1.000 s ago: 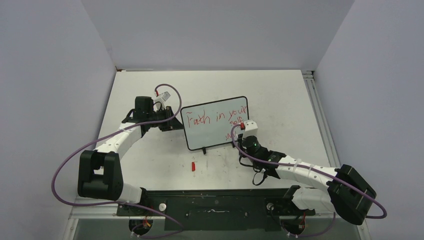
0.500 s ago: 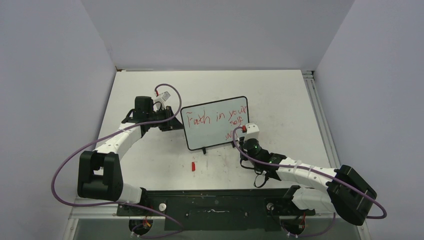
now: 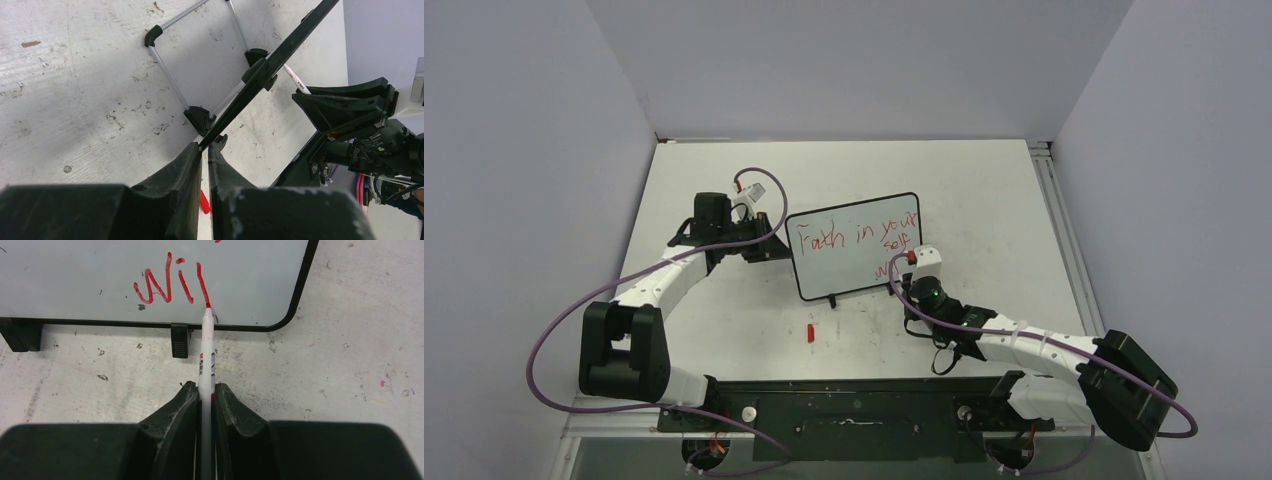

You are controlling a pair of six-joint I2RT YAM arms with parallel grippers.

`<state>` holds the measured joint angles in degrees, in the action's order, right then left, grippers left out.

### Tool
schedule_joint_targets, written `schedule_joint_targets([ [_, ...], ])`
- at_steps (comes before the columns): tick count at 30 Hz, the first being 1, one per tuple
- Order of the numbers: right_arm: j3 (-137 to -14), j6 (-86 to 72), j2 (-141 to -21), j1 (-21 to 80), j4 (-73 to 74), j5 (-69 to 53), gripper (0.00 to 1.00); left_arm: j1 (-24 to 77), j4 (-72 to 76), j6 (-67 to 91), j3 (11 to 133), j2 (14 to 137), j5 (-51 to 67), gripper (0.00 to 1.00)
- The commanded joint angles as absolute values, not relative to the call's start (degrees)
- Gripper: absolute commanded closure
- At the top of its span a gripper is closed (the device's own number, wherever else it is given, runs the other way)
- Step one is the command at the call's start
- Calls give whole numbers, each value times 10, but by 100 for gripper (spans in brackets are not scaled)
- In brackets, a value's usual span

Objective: Write a sentence on the whiteboard

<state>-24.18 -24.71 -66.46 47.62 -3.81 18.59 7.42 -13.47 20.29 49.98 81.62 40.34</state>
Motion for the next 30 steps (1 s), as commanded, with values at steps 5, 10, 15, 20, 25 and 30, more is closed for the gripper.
schedule_joint_targets([
  [5,-282,-227,-663,475,-74,196,95,75,-120,193,518,800,402,91],
  [10,-285,-223,-671,471,-77,201,95,75,-120,193,519,801,402,91],
  [15,-285,-220,-673,465,-78,207,95,75,-121,192,519,800,400,91],
  [20,-285,-222,-666,459,-73,214,95,75,-121,192,518,800,400,91],
  [25,-280,-224,-658,453,-66,215,95,75,-121,192,518,800,401,91],
  [30,-273,-229,-655,451,-60,211,95,75,-121,192,518,800,401,91],
])
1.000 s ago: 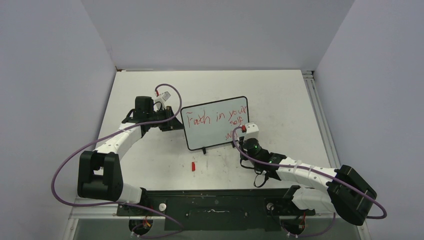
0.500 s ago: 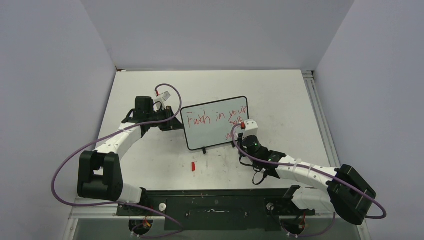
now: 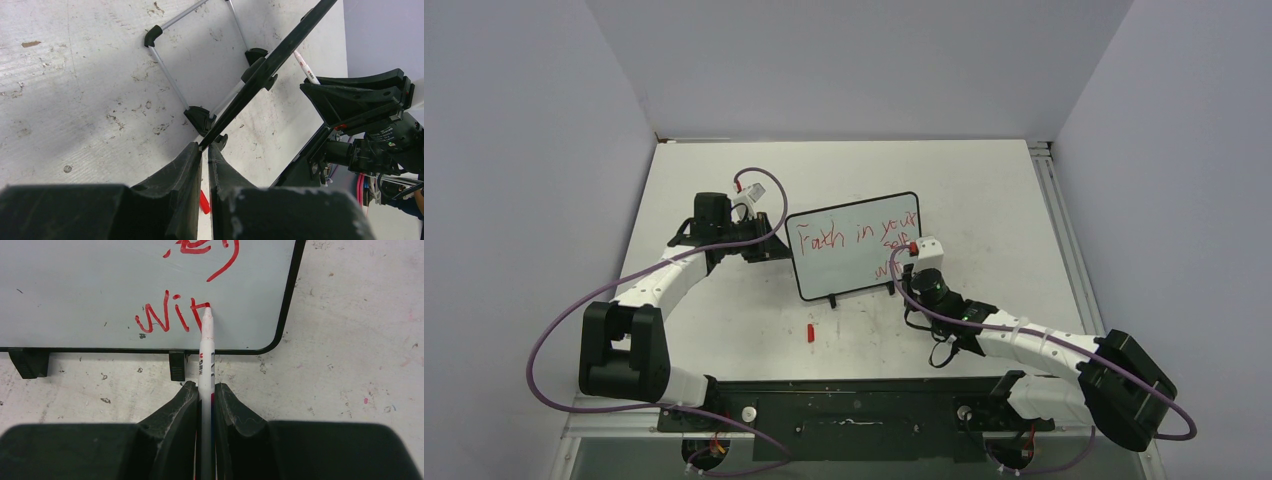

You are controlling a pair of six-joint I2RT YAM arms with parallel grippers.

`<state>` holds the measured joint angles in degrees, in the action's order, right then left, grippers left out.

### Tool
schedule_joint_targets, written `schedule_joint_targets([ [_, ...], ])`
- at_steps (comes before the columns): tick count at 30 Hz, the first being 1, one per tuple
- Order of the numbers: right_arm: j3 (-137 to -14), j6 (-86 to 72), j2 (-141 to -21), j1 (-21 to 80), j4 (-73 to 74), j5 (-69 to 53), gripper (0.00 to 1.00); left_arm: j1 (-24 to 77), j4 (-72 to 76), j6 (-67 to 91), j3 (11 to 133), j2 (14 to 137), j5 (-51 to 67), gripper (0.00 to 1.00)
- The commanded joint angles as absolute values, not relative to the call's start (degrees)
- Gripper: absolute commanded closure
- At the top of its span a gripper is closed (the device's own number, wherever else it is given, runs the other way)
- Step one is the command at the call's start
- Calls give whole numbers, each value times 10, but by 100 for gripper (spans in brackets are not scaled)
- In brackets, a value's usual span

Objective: Write a sentence on the whiteboard

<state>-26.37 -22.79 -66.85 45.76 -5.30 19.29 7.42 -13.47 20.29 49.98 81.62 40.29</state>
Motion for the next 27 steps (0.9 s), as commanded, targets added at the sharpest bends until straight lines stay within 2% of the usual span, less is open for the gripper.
schedule_joint_targets([
  [1,-270,-231,-654,452,-59,210,95,75,-121,192,518,800,401,91],
  [20,-233,-267,-636,456,-44,195,95,76,-121,192,518,797,401,91],
  [27,-236,-264,-577,466,-20,215,95,76,-121,192,518,797,400,91],
])
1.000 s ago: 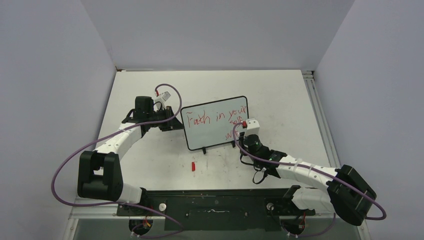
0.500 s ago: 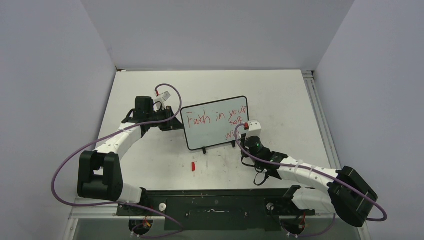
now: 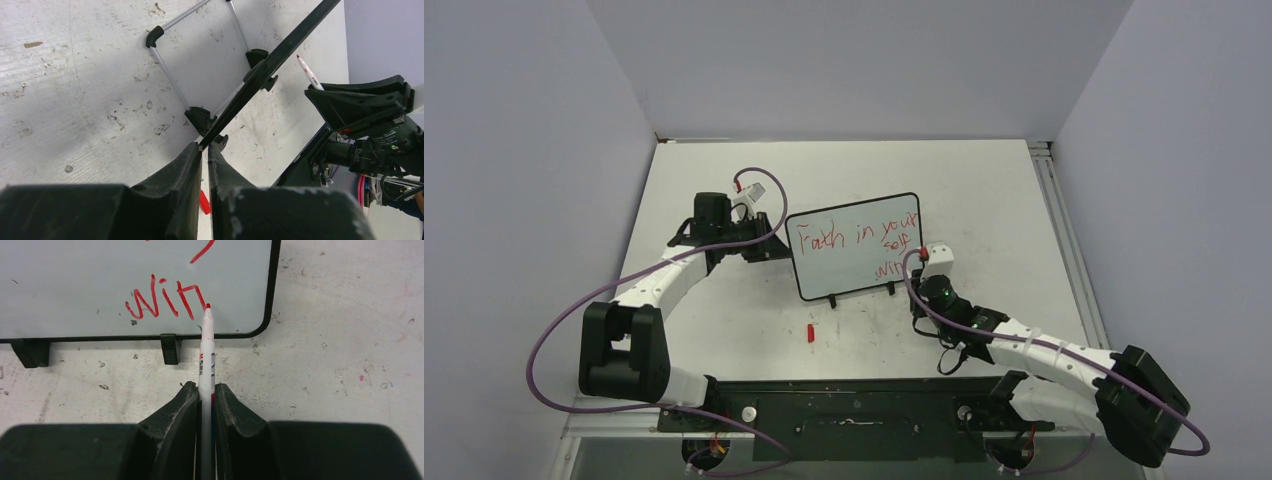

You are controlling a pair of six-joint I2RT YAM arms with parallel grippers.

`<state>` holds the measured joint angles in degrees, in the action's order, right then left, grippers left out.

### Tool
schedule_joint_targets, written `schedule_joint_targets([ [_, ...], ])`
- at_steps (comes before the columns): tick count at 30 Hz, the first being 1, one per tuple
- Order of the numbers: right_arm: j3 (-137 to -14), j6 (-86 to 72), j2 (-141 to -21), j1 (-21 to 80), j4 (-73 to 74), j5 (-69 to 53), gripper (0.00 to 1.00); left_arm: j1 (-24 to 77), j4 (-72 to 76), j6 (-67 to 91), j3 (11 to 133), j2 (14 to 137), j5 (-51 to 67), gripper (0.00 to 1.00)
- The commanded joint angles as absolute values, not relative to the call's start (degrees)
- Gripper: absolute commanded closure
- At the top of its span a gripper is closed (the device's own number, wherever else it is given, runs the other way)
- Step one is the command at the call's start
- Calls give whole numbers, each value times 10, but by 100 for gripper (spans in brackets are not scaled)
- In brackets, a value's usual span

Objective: Write a sentence on the whiteboard

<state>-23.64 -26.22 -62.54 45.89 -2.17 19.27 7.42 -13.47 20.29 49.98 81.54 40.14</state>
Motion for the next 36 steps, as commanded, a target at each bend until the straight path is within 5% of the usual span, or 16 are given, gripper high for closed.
schedule_joint_targets([
  [1,-233,-263,-565,466,-21,217,95,75,-121,192,518,797,401,91],
  [36,-253,-205,-646,413,-102,163,95,75,-121,192,519,803,401,91],
])
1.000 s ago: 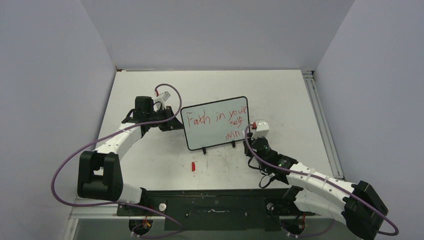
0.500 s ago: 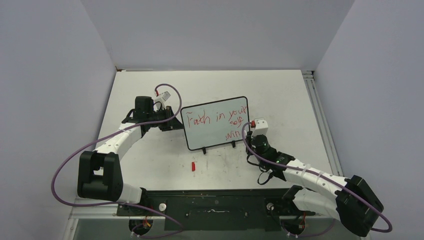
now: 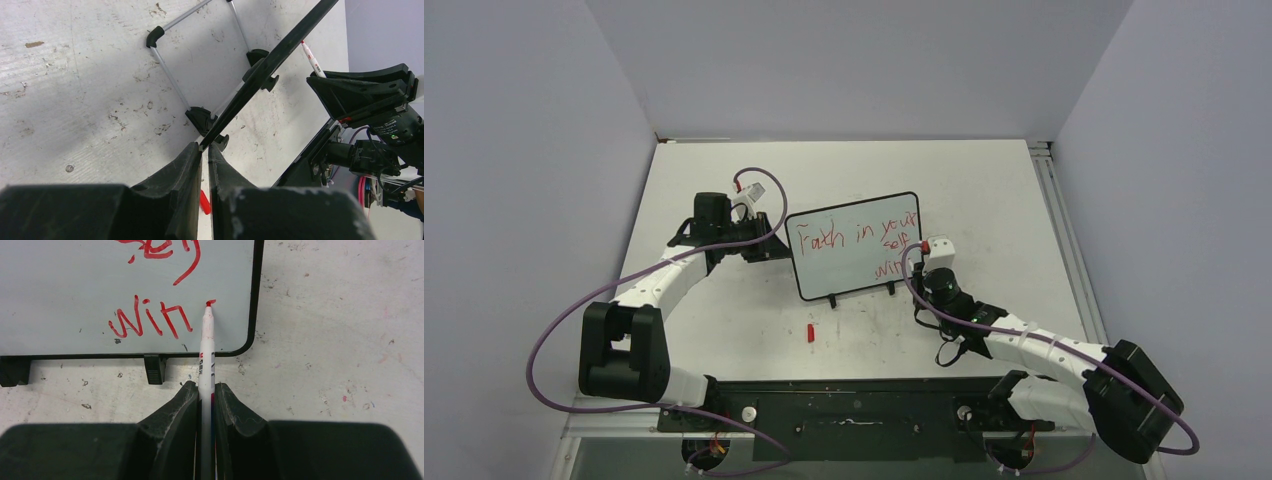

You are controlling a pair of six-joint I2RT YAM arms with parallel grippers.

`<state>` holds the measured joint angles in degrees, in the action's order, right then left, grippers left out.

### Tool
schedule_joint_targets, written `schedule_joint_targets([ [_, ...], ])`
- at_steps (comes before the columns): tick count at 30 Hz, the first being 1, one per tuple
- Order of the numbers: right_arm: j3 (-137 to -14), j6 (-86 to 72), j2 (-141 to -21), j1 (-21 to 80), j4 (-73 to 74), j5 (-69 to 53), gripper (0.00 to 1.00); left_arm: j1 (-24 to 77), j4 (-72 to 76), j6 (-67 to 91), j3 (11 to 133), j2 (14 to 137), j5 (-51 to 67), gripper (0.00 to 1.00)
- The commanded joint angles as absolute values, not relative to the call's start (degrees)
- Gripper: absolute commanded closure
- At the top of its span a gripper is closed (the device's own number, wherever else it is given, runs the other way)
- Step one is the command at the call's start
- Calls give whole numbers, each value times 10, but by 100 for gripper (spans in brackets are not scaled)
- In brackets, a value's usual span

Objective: Write a sentence on the whiteboard

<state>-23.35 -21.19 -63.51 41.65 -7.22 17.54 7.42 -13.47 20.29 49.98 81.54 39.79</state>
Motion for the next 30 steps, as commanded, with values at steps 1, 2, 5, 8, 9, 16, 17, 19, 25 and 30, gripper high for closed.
schedule_joint_targets([
  [1,-253,-205,-646,414,-102,160,95,75,-121,192,519,803,401,91],
  [2,-254,-205,-647,414,-101,158,95,75,-121,192,519,803,400,91],
  [5,-248,-211,-645,414,-100,152,95,75,-121,192,519,803,401,91],
  [8,-240,-221,-640,418,-99,149,95,76,-121,192,519,802,401,91],
  [9,-237,-225,-639,419,-99,149,95,76,-121,192,519,801,401,91],
  [16,-226,-244,-628,427,-80,170,95,76,-121,192,519,799,402,91],
  [17,-226,-246,-626,427,-76,174,95,75,-121,192,519,799,402,91],
  [19,-226,-250,-623,427,-70,178,95,76,-121,192,519,797,402,91],
  [25,-225,-258,-619,427,-58,187,95,76,-121,192,517,796,402,91],
  [30,-227,-265,-620,426,-47,192,95,75,-121,192,517,795,402,91],
])
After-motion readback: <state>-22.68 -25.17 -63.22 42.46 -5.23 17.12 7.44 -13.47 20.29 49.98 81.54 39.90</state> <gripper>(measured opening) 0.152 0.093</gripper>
